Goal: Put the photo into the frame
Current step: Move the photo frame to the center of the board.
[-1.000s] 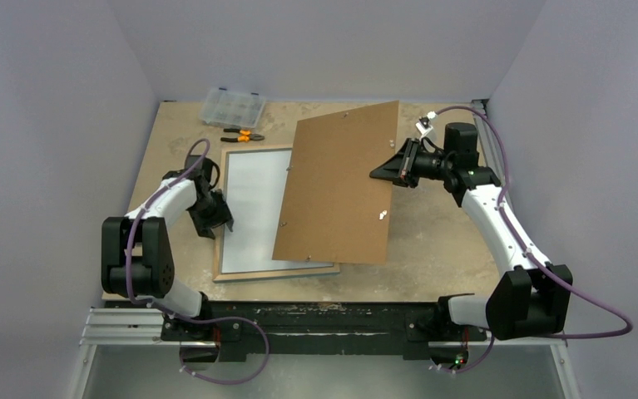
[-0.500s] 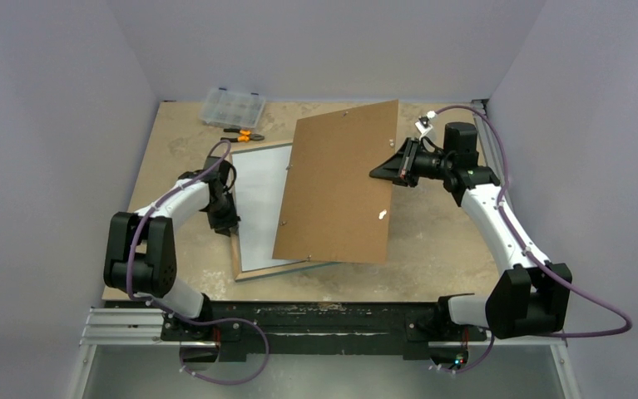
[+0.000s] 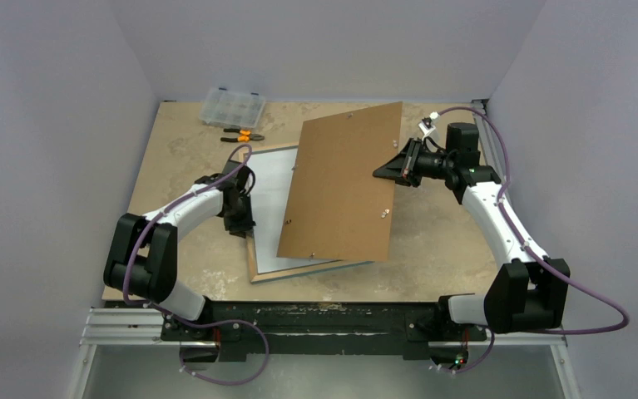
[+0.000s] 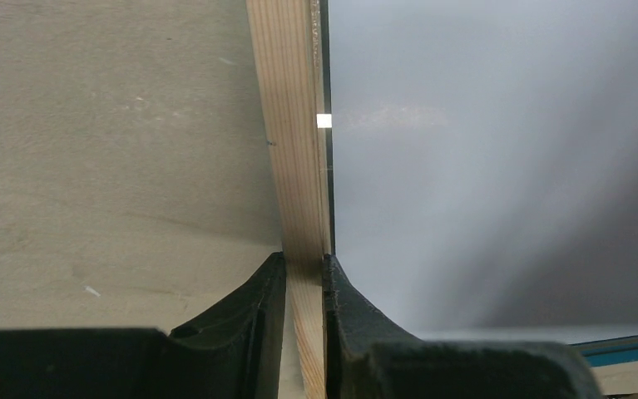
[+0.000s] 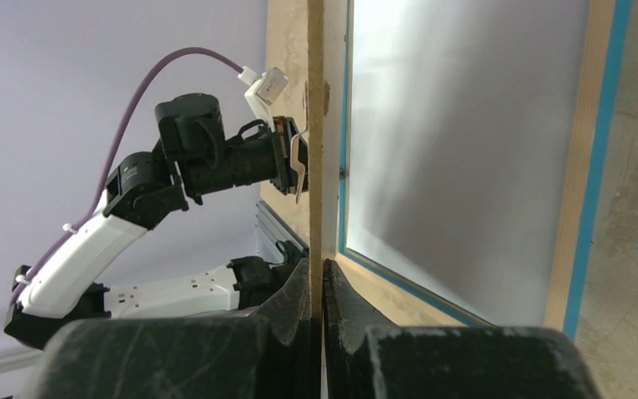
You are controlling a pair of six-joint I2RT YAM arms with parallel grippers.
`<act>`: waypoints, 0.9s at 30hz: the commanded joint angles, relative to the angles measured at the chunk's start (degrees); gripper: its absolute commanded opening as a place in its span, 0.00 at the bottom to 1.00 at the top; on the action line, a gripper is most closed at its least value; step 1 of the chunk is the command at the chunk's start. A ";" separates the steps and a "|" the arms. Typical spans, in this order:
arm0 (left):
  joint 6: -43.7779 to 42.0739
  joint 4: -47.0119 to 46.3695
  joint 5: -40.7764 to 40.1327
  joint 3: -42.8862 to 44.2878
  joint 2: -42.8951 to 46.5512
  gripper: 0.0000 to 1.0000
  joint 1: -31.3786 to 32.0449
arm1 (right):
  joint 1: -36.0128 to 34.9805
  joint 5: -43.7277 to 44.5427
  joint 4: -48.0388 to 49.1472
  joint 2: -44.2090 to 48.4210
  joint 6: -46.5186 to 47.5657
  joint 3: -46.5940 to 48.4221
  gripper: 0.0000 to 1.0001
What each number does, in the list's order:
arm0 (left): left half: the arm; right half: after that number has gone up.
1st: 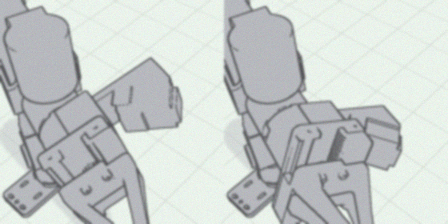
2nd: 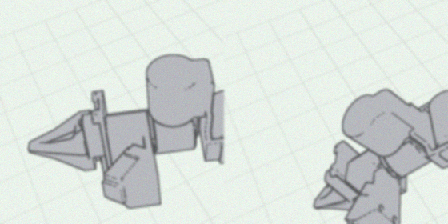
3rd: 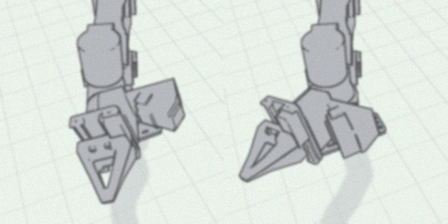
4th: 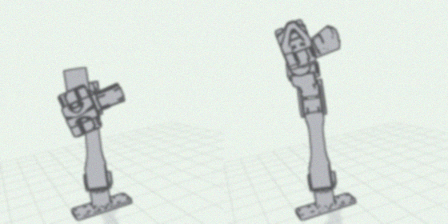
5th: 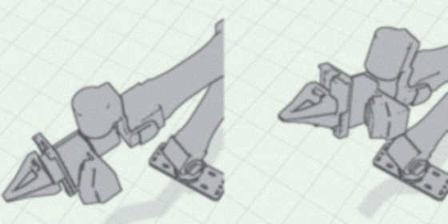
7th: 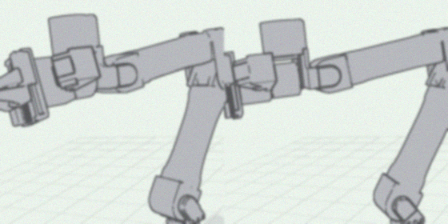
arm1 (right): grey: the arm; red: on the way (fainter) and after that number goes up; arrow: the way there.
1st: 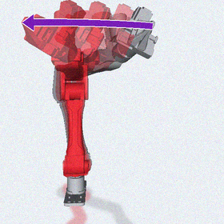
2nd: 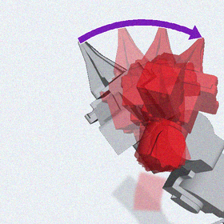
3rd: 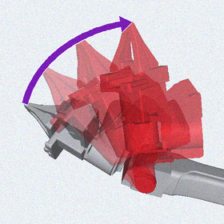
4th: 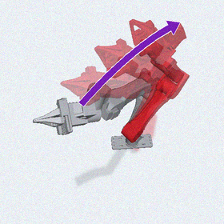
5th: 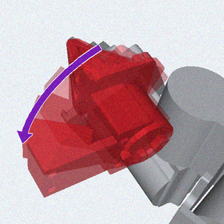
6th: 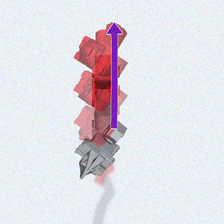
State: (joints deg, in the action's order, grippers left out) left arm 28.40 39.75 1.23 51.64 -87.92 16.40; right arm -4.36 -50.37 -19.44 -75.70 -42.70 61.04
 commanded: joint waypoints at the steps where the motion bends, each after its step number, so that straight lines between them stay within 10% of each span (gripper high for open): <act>1: 1.11 -3.71 3.65 -1.04 0.45 0.00 4.40 | 0.71 -1.80 1.21 0.64 1.61 1.34 0.00; 16: 6.49 -6.13 4.94 4.36 -3.59 0.02 14.34 | 2.95 -1.19 -7.28 -0.03 9.53 4.79 0.00; 22: 7.71 -5.78 5.30 5.06 3.74 0.65 14.09 | 2.95 -4.75 -8.12 -0.85 11.77 3.42 0.00; 27: 9.88 -6.87 8.81 4.60 11.15 0.82 10.61 | 2.87 -7.23 -7.40 -0.62 11.94 2.08 0.00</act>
State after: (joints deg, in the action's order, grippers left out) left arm 35.90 34.96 6.24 54.85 -83.26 29.98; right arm -1.48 -50.87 -29.21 -77.52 -31.62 62.65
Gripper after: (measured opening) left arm 0.802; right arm 0.008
